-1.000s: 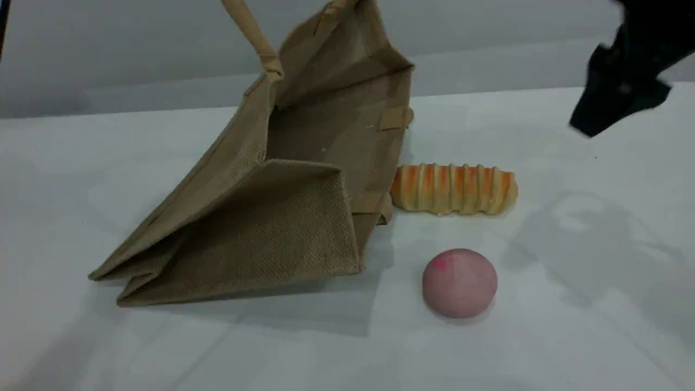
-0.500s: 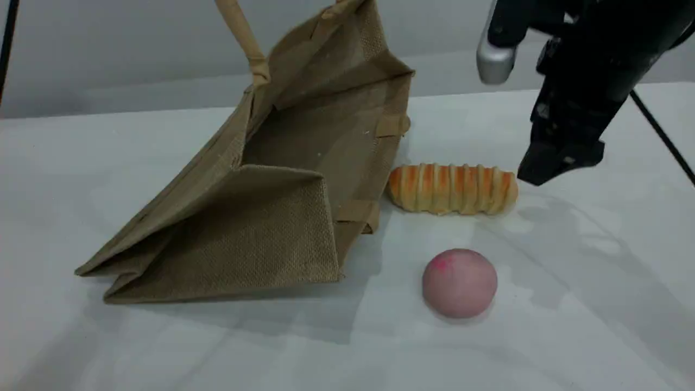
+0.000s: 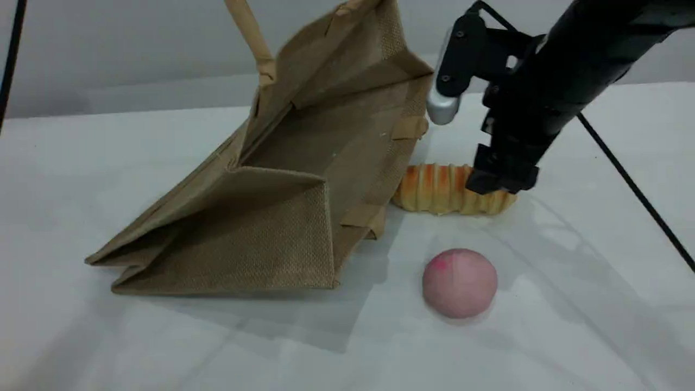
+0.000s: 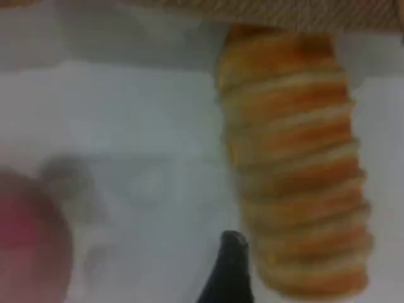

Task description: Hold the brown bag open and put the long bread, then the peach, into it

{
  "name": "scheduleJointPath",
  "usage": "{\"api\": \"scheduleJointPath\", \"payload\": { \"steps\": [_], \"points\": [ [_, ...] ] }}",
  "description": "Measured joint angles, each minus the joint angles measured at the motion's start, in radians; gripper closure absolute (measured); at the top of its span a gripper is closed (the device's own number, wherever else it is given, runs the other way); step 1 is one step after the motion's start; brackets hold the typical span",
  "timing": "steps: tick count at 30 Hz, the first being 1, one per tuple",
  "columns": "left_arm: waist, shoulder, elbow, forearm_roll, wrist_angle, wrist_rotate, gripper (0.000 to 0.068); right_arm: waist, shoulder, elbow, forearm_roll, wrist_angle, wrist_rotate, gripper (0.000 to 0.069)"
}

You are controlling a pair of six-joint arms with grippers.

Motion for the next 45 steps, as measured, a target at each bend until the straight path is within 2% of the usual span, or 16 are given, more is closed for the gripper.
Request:
{"api": "scheduleJointPath", "payload": {
  "steps": [6, 20, 24, 35, 45],
  "points": [
    [0.0, 0.0, 0.0, 0.0, 0.001, -0.001, 0.0589, 0.015, 0.049, 0.0, 0.0, -0.091, 0.001, 0.012],
    [0.0, 0.0, 0.0, -0.004, 0.001, -0.002, 0.0589, 0.015, 0.149, 0.0, 0.003, -0.216, 0.002, 0.012],
    [0.0, 0.0, 0.0, -0.004, 0.001, -0.002, 0.0589, 0.015, 0.151, 0.0, 0.013, -0.221, 0.002, 0.0123],
    [0.0, 0.0, 0.0, -0.004, 0.001, -0.002, 0.0589, 0.015, 0.151, 0.0, 0.02, -0.196, 0.025, 0.0256],
    [0.0, 0.0, 0.0, -0.004, 0.001, -0.002, 0.0589, 0.015, 0.151, 0.0, 0.039, -0.219, 0.04, 0.0279]
  ]
}}
